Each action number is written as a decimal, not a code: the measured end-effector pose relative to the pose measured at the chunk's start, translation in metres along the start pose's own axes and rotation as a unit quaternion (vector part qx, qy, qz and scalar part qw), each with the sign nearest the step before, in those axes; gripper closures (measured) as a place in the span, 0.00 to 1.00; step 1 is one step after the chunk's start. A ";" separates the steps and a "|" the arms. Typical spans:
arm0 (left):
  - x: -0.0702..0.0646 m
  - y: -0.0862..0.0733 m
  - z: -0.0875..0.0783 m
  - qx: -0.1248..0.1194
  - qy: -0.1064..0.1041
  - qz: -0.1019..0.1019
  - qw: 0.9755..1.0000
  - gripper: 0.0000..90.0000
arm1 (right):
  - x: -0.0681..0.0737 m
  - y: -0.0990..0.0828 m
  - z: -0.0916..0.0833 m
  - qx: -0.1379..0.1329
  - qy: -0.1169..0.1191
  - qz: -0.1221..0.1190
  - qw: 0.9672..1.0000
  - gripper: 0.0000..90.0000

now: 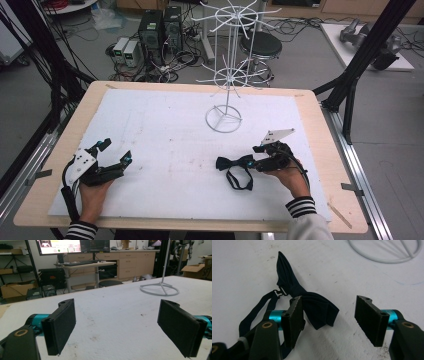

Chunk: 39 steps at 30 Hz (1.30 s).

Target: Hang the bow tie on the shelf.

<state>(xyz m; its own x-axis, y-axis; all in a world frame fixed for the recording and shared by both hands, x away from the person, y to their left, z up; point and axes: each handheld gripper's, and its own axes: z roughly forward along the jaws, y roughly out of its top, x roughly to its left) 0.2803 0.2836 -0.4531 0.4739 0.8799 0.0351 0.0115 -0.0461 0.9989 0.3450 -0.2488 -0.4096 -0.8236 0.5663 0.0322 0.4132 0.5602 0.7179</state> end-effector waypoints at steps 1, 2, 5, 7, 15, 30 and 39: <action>0.000 0.000 0.000 0.000 0.000 0.000 1.000 0.17 | 0.000 0.000 0.001 0.004 0.002 -0.001 1.000 0.47; 0.000 0.000 0.000 0.000 0.000 0.000 1.000 0.17 | 0.000 0.000 0.002 0.007 0.004 -0.003 1.000 0.48; 0.000 0.000 0.000 0.000 0.000 0.000 1.000 0.17 | -0.001 0.000 0.004 0.013 0.009 -0.001 1.000 0.51; 0.000 0.000 0.000 0.000 0.000 0.000 1.000 0.17 | -0.001 0.000 0.006 0.014 0.013 -0.004 1.000 0.53; 0.000 0.000 0.000 0.000 0.000 0.000 1.000 0.17 | -0.002 -0.001 0.010 0.029 0.018 -0.001 0.999 0.61; 0.000 0.000 0.000 0.000 0.000 0.001 1.000 0.17 | 0.002 -0.001 0.014 0.054 0.019 -0.020 0.998 0.84; 0.000 0.000 0.000 0.000 0.000 0.000 1.000 0.17 | 0.006 0.001 0.013 0.055 0.028 -0.032 0.998 0.95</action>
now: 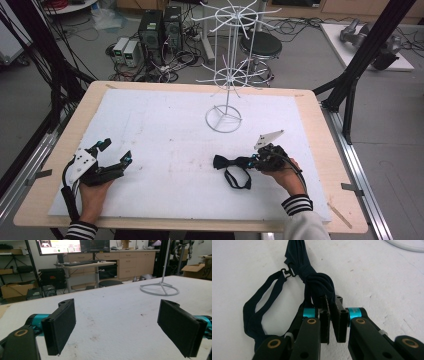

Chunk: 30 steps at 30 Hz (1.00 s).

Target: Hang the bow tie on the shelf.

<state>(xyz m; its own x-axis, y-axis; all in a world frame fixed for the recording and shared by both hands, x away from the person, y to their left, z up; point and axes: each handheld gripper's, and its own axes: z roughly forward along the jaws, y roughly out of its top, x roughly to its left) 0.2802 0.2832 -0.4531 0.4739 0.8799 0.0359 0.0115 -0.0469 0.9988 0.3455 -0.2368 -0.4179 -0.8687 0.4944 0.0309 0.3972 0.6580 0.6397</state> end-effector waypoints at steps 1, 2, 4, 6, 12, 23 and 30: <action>0.000 0.000 0.000 0.000 0.000 0.001 1.000 0.17 | 0.000 0.000 0.000 0.000 0.000 0.000 1.000 0.95; 0.000 0.000 0.000 0.000 -0.001 0.001 1.000 0.17 | 0.000 0.000 0.000 -0.001 0.000 -0.001 1.000 0.95; 0.000 0.000 0.000 0.000 -0.001 0.001 1.000 0.17 | 0.000 0.000 -0.001 -0.004 0.001 0.001 1.000 0.95; 0.000 0.000 0.000 0.000 -0.001 0.001 1.000 0.17 | 0.001 0.000 -0.002 -0.008 0.001 0.001 1.000 0.95; 0.000 0.000 0.000 0.000 0.000 0.002 1.000 0.17 | 0.003 0.002 -0.004 -0.024 0.003 -0.008 1.000 0.95; 0.000 0.000 0.000 0.000 -0.001 0.002 1.000 0.17 | 0.004 0.003 -0.014 -0.082 0.001 -0.011 0.997 0.95; 0.000 0.000 0.000 0.001 0.000 0.002 1.000 0.17 | 0.007 0.003 -0.020 -0.125 0.000 -0.016 0.992 0.95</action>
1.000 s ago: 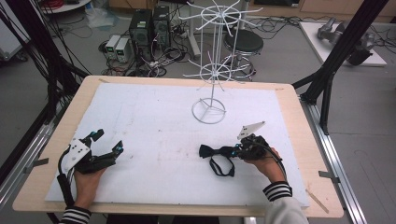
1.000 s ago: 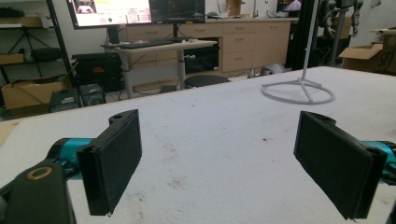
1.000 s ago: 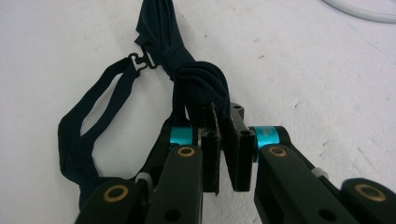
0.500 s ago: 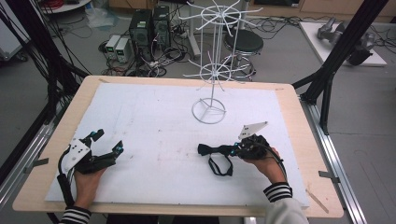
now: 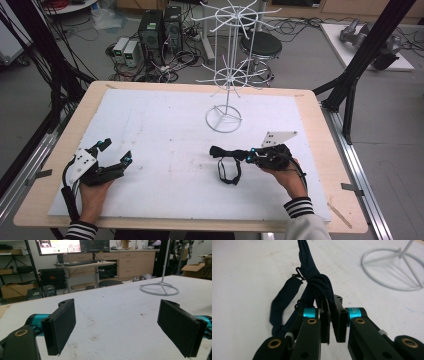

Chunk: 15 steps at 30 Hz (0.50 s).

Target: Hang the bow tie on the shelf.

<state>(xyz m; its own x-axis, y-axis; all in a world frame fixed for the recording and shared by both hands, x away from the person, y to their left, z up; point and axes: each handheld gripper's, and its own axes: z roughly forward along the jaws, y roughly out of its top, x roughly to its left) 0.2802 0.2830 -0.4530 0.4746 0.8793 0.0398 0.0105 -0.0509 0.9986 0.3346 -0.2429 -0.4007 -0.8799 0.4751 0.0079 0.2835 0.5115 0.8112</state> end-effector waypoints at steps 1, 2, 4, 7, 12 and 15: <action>0.000 0.000 0.000 0.000 0.000 0.000 1.000 0.17 | 0.001 0.001 -0.001 -0.006 -0.002 -0.005 1.000 0.95; 0.000 0.000 0.000 0.000 0.000 0.000 1.000 0.17 | 0.001 0.002 -0.002 -0.014 -0.003 -0.009 1.000 0.95; 0.000 0.000 0.000 0.001 0.000 0.002 1.000 0.17 | 0.002 0.003 -0.004 -0.029 -0.005 -0.008 1.000 0.95; 0.000 0.000 0.000 0.001 0.000 0.002 1.000 0.17 | 0.002 0.004 -0.007 -0.047 -0.008 -0.008 0.999 0.95; 0.000 0.000 0.000 0.001 0.000 0.002 1.000 0.17 | 0.002 0.005 -0.011 -0.076 -0.020 -0.012 0.997 0.95; 0.000 0.000 0.000 0.000 0.000 0.001 1.000 0.17 | 0.004 0.007 -0.013 -0.101 -0.024 -0.016 0.994 0.95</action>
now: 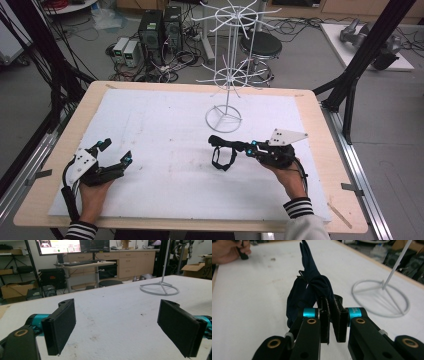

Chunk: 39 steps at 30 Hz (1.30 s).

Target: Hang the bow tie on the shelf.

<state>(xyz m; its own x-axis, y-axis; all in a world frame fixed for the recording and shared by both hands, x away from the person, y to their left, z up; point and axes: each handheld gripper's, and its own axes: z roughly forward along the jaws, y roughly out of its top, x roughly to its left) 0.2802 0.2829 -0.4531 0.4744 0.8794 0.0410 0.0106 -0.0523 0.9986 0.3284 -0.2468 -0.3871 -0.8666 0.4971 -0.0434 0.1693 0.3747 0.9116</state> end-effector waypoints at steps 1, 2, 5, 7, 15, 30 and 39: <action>0.000 0.000 0.000 0.000 0.000 0.000 1.000 0.17 | 0.000 0.001 -0.001 -0.008 -0.003 -0.002 1.000 0.95; 0.000 0.000 0.000 0.000 0.000 0.001 1.000 0.17 | 0.000 0.001 -0.001 -0.015 -0.001 0.001 1.000 0.95; 0.000 0.000 0.000 0.000 0.000 0.001 1.000 0.17 | 0.000 0.002 -0.004 -0.032 -0.007 0.004 0.999 0.95; 0.000 0.000 0.000 0.000 0.000 0.000 1.000 0.17 | 0.000 0.003 -0.006 -0.044 -0.013 0.006 0.999 0.95; 0.000 0.000 0.000 0.000 0.000 0.000 1.000 0.17 | 0.002 0.008 -0.013 -0.092 -0.034 0.021 0.995 0.95; 0.000 0.000 0.000 -0.001 0.000 -0.001 1.000 0.17 | 0.006 0.017 -0.017 -0.149 -0.068 0.027 0.986 0.95; 0.000 0.000 0.000 -0.001 0.000 0.000 1.000 0.17 | 0.002 0.028 -0.023 -0.186 -0.080 0.037 0.979 0.95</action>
<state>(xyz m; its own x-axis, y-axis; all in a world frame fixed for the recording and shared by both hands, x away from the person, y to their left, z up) 0.2803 0.2829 -0.4531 0.4736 0.8798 0.0403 0.0099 -0.0510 0.9986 0.3204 -0.2533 -0.3518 -0.7692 0.6389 -0.0078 0.0210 0.0375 0.9991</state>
